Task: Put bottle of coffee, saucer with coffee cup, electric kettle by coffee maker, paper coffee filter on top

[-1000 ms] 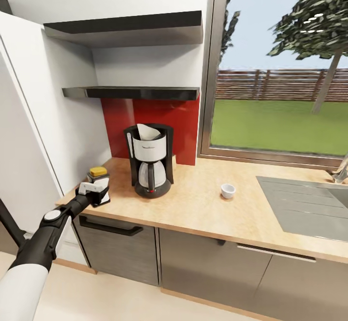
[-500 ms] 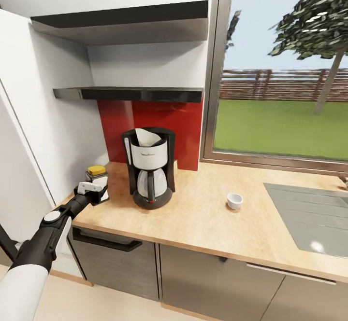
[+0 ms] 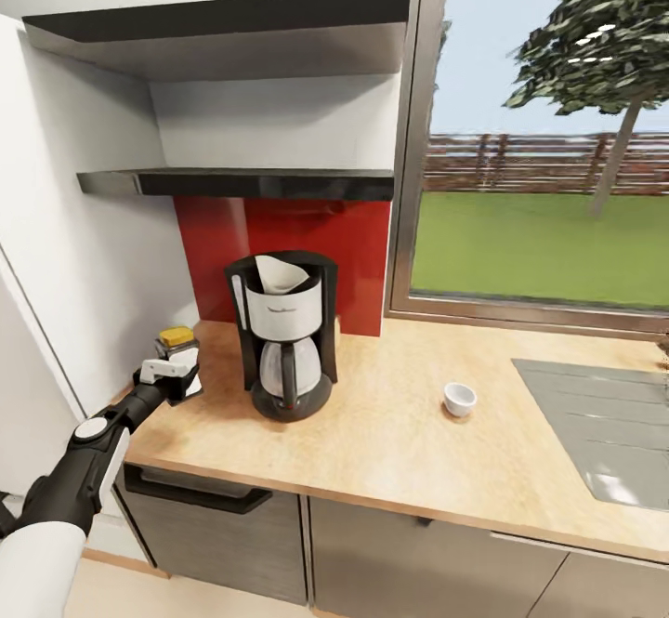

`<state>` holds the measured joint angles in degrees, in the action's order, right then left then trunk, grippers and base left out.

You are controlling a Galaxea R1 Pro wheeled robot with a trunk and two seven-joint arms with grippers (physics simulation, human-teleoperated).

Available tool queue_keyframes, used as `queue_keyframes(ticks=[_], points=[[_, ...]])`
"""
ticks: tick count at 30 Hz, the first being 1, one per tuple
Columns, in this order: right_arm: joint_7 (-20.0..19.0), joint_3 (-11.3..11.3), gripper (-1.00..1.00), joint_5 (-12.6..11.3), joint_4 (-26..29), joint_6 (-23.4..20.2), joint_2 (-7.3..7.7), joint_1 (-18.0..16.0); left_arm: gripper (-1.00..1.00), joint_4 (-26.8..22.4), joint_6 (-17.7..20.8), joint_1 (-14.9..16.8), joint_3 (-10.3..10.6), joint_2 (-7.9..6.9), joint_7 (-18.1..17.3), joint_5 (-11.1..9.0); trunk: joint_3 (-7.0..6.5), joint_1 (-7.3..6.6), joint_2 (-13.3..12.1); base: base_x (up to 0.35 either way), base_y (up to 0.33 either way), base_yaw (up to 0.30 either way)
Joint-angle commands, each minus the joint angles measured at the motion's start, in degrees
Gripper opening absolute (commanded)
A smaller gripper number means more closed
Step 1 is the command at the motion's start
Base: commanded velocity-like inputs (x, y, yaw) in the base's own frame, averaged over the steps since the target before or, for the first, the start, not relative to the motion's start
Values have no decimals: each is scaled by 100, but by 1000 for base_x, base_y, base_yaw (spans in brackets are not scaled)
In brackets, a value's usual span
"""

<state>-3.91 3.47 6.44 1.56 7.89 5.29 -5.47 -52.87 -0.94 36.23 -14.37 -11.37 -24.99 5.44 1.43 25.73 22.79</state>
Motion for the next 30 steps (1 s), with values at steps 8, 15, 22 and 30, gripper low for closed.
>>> queue_keyframes(ticks=[8, 15, 22, 30], points=[[-13, 40, 100, 59, -7, 21, -2, -7, -100, 2, -11, -65, -41, 4, -40, 67, 13, 6, 13, 141, 93, -59], [-13, 40, 100, 59, -7, 20, 6, -7, -100, -3, -11, -122, -41, 15, -35, 68, 13, 6, 13, 104, 5, -5], [-13, 40, 100, 59, -7, 20, 7, -7, -100, 4, -11, -125, -48, 21, -32, 72, 13, 6, 13, 294, 0, -204], [-13, 40, 100, 60, -7, 20, 4, -7, -100, 4, -11, -133, -151, -5, -32, 69, 13, 6, 13, 161, 0, -8]])
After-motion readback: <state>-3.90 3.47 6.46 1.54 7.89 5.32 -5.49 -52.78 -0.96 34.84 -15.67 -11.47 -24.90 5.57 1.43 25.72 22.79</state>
